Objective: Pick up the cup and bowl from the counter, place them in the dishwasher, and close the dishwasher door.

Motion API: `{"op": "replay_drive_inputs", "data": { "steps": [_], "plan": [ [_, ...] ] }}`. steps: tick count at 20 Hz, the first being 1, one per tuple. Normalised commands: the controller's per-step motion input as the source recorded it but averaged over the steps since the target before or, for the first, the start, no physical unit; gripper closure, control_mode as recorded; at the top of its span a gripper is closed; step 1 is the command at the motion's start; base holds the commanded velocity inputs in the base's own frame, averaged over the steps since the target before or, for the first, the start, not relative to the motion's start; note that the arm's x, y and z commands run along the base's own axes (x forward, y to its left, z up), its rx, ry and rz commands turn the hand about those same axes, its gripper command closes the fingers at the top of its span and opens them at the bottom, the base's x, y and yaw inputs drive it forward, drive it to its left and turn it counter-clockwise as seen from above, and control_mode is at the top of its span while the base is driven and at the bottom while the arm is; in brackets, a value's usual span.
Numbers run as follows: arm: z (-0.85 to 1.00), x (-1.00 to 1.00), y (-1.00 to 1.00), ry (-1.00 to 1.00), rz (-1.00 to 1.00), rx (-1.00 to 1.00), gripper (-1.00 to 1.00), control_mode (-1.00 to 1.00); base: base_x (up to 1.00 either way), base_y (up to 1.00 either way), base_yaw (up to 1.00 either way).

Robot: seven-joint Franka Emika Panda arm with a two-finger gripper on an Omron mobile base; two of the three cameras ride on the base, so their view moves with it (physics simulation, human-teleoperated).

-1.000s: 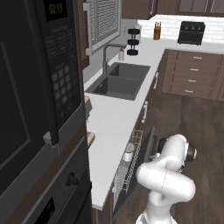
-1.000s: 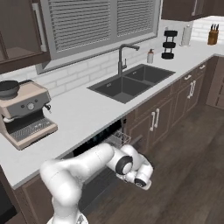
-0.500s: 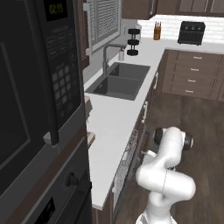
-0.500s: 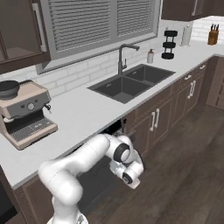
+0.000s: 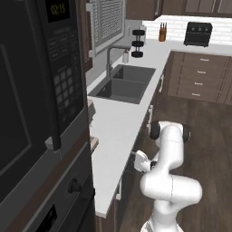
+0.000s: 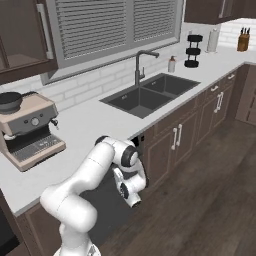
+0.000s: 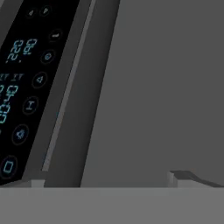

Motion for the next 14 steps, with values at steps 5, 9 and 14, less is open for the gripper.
{"op": "replay_drive_inputs", "data": {
  "steps": [5,9,14],
  "plan": [
    [-0.27,0.03,1.00,0.00,-0.02,0.28,-1.00,-1.00,0.00,0.00,0.00],
    [-0.28,0.01,1.00,-0.01,-0.01,0.45,-1.00,-1.00,0.00,0.00,0.00],
    [0.31,0.37,1.00,0.07,0.00,-0.19,-1.00,-1.00,0.00,0.00,0.00]
  ]
}}
